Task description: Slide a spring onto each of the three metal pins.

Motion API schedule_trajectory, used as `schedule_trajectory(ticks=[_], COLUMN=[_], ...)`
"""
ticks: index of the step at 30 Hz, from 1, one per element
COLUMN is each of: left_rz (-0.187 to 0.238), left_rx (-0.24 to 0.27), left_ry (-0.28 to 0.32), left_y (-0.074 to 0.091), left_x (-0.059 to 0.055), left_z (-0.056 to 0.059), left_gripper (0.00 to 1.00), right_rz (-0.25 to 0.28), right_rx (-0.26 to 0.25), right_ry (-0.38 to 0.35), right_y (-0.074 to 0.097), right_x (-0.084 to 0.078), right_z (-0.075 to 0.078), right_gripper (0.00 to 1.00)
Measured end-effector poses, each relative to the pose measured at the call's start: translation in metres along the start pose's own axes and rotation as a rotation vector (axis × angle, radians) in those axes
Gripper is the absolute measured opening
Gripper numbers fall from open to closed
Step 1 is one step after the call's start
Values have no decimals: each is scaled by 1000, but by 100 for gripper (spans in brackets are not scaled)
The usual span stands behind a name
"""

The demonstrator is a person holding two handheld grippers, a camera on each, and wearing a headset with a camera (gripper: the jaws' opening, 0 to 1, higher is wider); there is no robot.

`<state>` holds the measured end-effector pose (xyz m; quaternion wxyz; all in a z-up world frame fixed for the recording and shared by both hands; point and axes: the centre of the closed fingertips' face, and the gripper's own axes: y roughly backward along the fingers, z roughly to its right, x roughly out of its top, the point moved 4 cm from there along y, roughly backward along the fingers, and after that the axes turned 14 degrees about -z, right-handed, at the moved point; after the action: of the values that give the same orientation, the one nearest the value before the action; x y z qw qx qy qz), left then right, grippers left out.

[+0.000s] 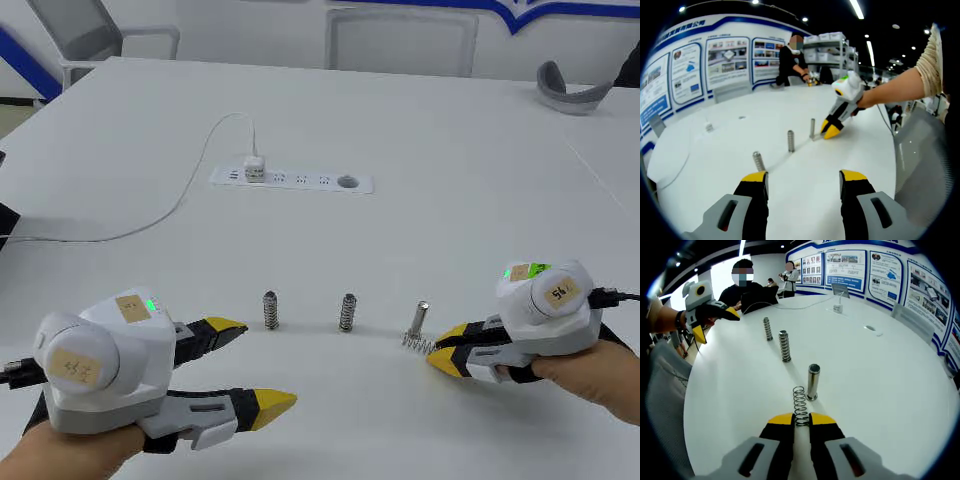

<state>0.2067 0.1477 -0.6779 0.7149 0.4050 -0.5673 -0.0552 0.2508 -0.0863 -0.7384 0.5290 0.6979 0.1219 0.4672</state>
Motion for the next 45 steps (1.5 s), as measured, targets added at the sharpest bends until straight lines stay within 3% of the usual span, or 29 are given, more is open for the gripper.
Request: schedule_trajectory(ticks=[15,25,45], left_rz=[-5,-7,-5], left_rx=[-19,-50,-106], left_ry=[-19,-53,-120], left_y=[-4,-12,-30], left_x=[2,7,22], left_z=[5,14,28], left_gripper=[57,56,52], right_rz=[-2,5,29], right_rx=[14,36,105], right_ry=[16,89,272], right_y=[8,20,41], right_x=[1,9,41], right_z=[-8,-23,-66], right_gripper=[11,11,11])
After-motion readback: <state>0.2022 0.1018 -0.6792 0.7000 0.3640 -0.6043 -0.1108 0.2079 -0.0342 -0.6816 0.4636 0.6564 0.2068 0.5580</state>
